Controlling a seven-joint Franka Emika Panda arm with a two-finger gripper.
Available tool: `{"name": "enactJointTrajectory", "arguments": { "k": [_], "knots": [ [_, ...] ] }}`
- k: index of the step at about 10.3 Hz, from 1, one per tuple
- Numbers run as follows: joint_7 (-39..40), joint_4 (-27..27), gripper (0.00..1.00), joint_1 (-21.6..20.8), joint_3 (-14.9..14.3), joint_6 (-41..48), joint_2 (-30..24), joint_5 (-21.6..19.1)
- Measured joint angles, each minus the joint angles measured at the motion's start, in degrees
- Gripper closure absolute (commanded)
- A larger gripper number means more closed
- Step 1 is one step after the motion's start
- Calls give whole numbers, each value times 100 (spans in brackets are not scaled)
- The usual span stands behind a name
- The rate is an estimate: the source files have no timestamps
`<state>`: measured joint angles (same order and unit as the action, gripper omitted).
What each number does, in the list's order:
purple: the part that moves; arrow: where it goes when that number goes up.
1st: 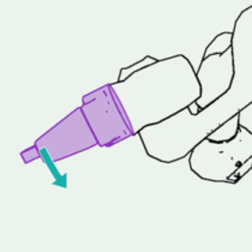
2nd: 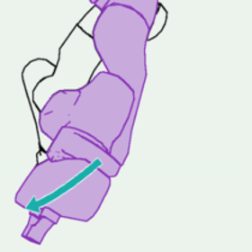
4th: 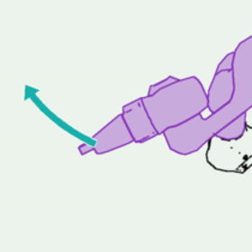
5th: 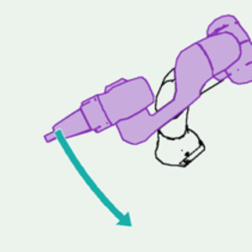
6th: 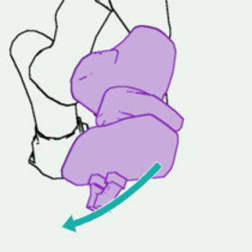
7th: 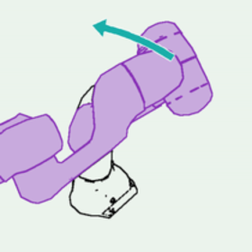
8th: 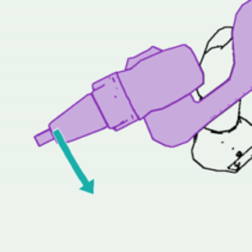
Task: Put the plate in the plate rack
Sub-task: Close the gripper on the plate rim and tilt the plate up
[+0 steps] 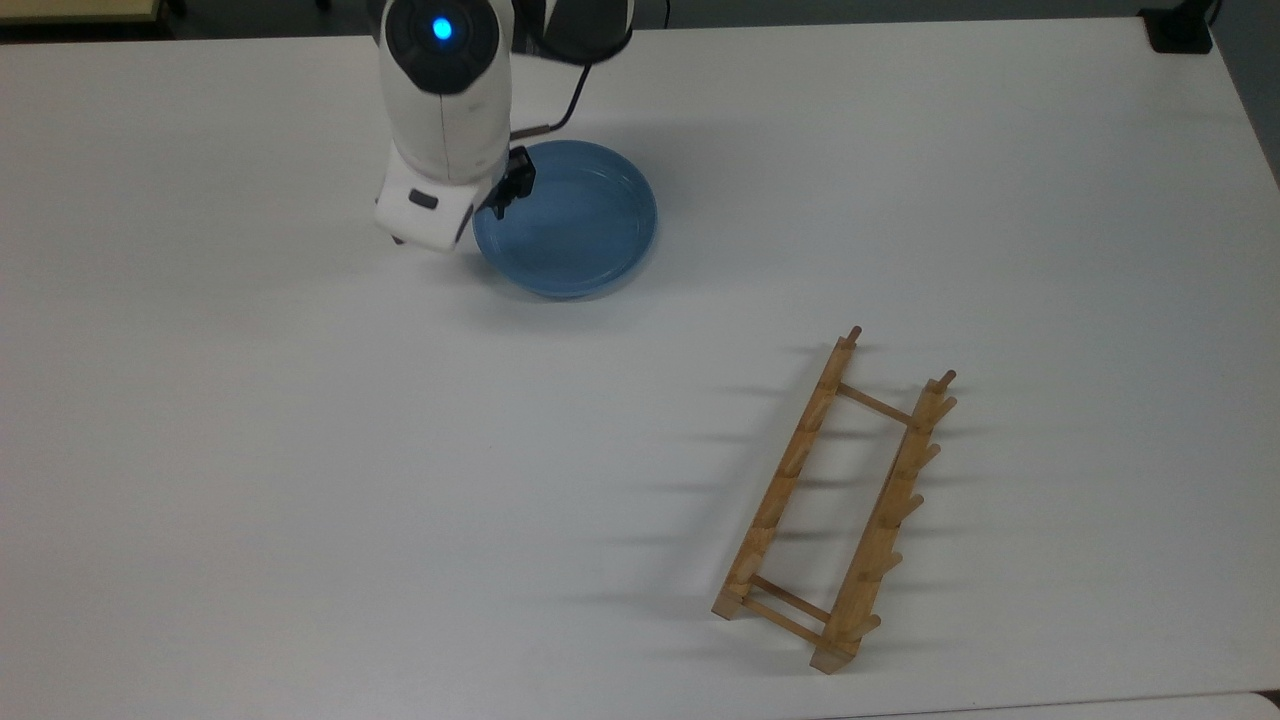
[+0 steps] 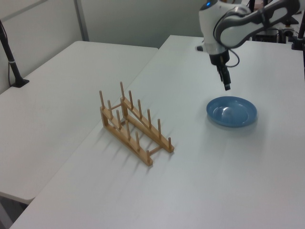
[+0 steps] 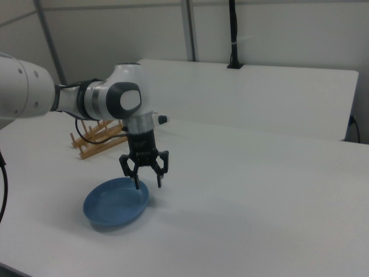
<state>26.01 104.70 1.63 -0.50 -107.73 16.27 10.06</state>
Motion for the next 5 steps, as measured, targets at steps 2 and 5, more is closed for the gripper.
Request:
{"name": "enactJointTrajectory", "arguments": {
  "k": [2, 5],
  "knots": [
    [12, 17, 59, -40, 19, -100, 222, 30],
    [12, 24, 83, -43, 54, -163, 378, 142]
  ]
}}
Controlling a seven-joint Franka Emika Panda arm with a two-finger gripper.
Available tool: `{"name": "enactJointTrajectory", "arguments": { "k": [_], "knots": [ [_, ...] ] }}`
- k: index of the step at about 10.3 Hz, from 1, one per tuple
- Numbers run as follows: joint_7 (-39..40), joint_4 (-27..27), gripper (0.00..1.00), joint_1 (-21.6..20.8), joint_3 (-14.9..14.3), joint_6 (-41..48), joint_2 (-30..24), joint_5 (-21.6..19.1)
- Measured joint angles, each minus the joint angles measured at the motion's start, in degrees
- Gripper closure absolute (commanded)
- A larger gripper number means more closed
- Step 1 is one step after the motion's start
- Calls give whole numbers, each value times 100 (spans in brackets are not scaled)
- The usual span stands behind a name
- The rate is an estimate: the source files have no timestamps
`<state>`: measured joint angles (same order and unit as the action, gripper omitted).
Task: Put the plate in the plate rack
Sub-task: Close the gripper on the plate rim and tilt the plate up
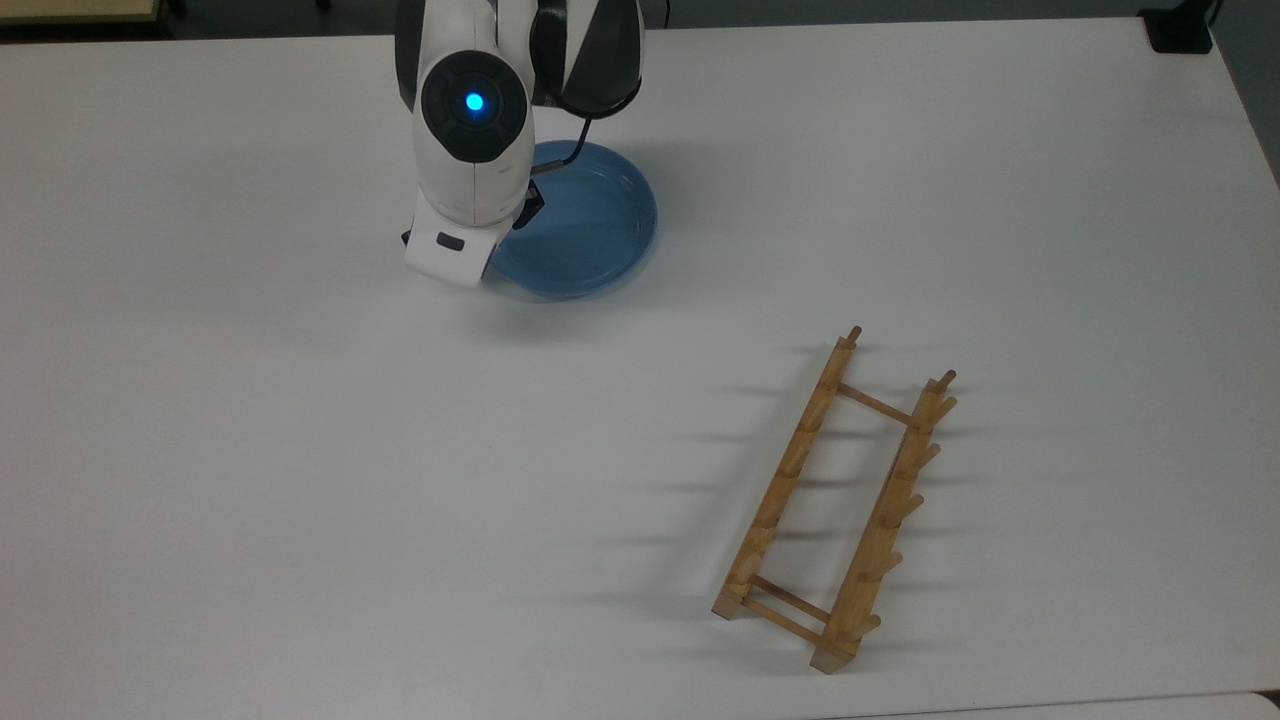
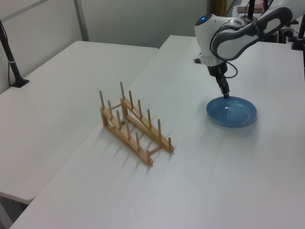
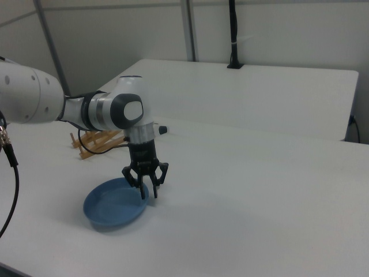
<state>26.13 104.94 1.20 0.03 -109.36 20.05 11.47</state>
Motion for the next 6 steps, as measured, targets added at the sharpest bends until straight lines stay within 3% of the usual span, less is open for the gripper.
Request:
{"name": "enactJointTrajectory", "arguments": {
  "k": [2, 6],
  "knots": [
    [0, 0, 99, 0, 0, -65, 57, 11],
    [1, -29, 100, -98, 7, -69, 46, 23]
  ]
}}
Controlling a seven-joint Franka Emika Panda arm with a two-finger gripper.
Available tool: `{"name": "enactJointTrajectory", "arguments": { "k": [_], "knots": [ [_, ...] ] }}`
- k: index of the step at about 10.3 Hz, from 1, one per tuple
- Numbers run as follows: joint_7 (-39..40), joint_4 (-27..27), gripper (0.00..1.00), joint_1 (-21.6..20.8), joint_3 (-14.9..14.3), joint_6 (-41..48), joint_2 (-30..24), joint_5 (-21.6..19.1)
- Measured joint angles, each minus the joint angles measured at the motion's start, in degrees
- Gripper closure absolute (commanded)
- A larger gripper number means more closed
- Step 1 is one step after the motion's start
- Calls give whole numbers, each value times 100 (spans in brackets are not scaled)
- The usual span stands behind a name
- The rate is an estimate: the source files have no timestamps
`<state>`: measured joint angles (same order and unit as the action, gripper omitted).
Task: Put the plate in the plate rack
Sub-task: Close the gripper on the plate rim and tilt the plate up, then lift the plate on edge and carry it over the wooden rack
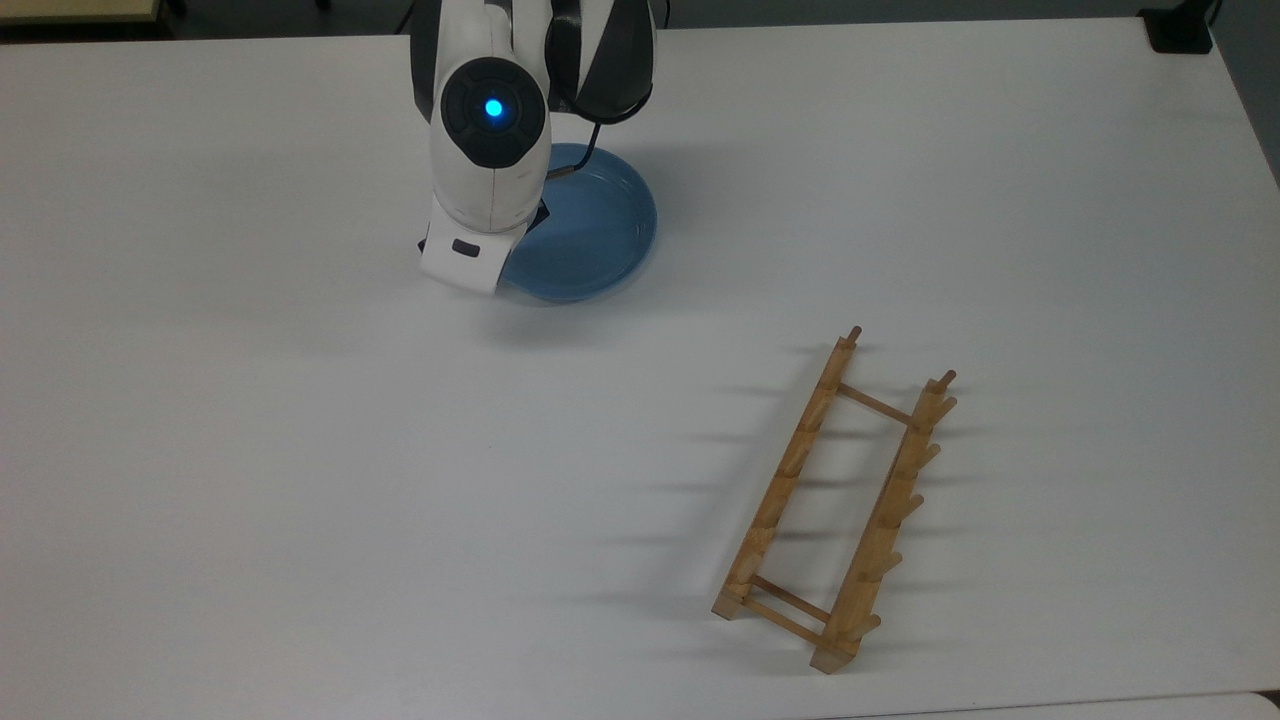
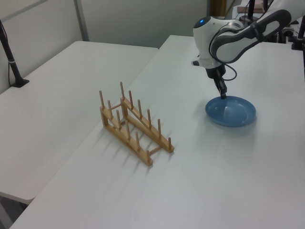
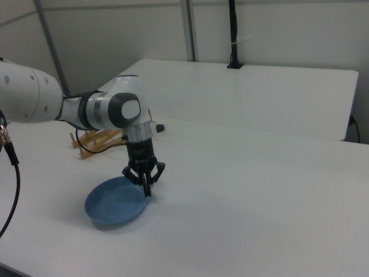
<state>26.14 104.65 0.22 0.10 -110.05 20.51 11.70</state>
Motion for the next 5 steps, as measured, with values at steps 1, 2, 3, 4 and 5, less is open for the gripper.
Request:
{"name": "enactJointTrajectory", "arguments": {
  "k": [1, 2, 3, 4, 5],
  "knots": [
    [0, -72, 100, -6, 0, 0, -6, 0],
    [0, -246, 100, -7, 0, 6, -27, 0],
    [-2, -557, 100, -7, 0, 89, -71, 0],
    [-6, -937, 100, -13, 0, 263, -153, -12],
    [-112, -1309, 100, -28, 1, 418, -257, -201]
  ]
}}
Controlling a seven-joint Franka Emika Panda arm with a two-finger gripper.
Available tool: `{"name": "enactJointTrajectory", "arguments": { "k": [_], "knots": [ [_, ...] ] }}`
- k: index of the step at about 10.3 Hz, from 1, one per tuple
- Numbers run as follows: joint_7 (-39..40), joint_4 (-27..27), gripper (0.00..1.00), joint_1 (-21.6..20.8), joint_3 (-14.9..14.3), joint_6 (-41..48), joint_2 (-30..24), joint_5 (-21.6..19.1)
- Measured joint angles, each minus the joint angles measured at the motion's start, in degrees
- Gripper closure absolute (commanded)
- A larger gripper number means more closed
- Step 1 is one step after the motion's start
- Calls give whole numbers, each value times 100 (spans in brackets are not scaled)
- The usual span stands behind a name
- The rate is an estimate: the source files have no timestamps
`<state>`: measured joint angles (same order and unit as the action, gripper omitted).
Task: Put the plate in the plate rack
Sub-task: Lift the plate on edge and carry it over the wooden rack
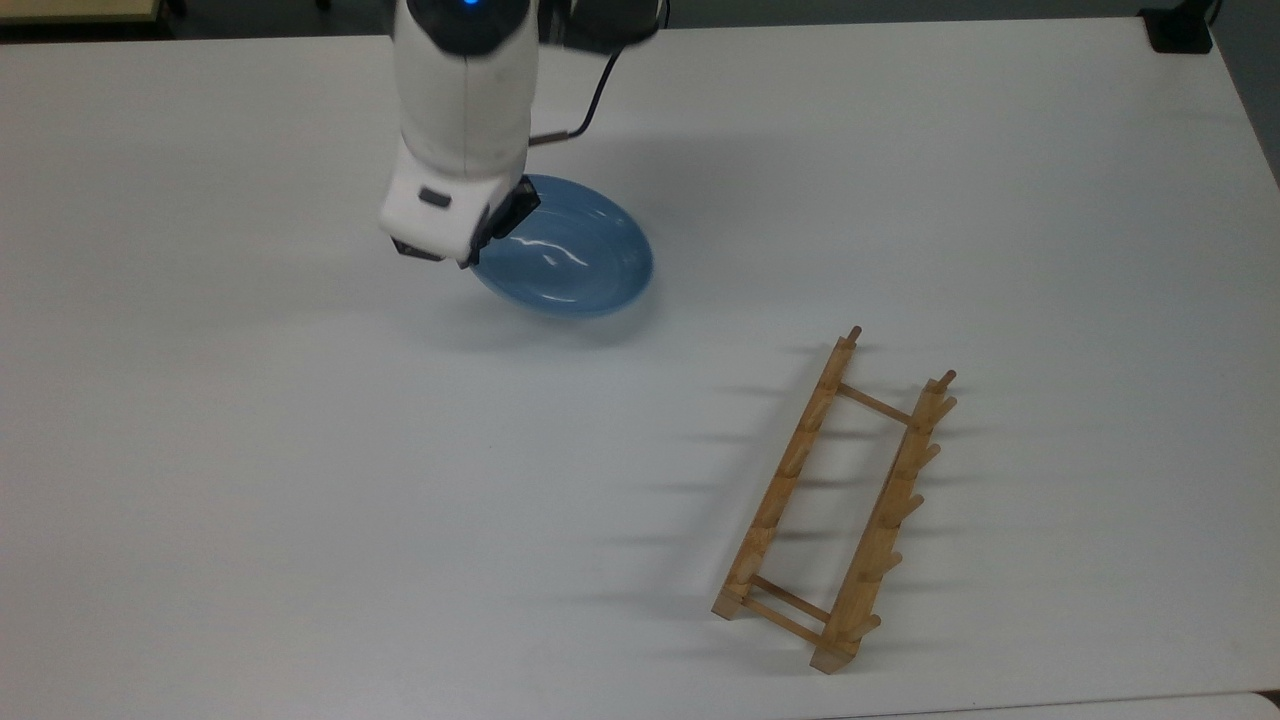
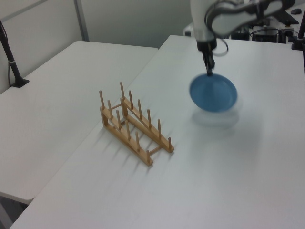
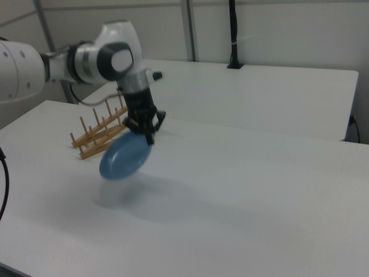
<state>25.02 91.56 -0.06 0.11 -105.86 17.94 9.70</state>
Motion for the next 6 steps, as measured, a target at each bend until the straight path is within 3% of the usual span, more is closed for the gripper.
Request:
{"name": "enactJointTrajectory", "arguments": {
  "k": [2, 6],
  "knots": [
    [-707, -593, 100, -141, 6, 175, -151, -374],
    [-2266, -1163, 100, -907, 30, -310, -168, -405]
  ]
}}
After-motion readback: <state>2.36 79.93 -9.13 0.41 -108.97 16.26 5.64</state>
